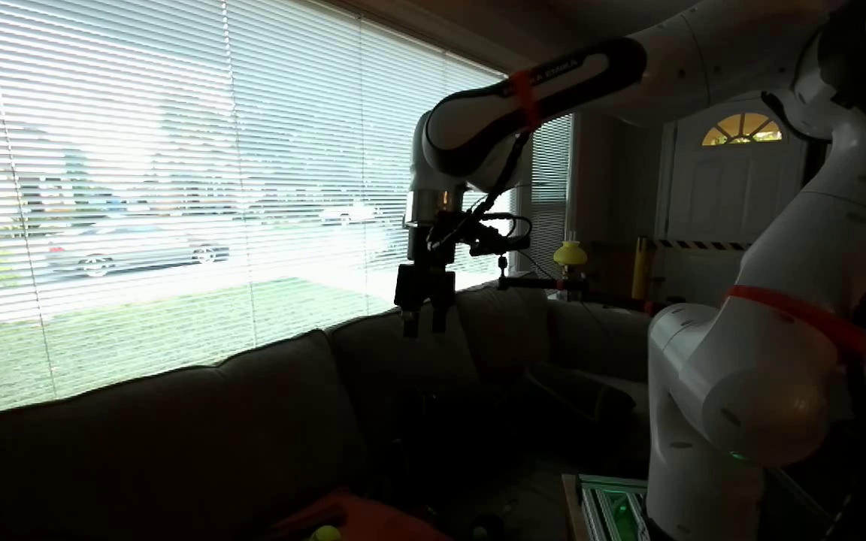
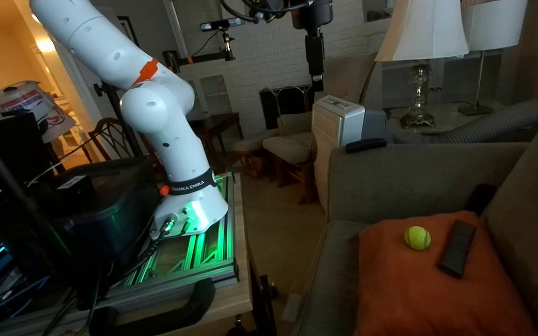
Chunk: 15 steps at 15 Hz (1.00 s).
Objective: Pick the tennis ball up and place it on the left armrest of the couch
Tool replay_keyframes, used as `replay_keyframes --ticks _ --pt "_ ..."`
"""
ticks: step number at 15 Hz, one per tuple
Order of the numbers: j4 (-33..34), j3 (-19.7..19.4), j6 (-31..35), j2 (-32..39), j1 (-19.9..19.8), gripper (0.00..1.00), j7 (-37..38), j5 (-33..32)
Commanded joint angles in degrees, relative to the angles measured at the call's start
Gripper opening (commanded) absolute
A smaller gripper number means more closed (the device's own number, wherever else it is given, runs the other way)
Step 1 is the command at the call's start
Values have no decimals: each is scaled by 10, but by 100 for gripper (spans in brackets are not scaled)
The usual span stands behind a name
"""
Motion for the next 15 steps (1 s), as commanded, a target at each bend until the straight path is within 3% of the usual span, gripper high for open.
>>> replay_keyframes --ticks 1,7,15 --pt "1 11 -2 2 -14 100 -6 7" --pt "-12 2 28 1 -15 100 -44 -1" --pt "-59 -83 224 47 -8 100 -269 -1"
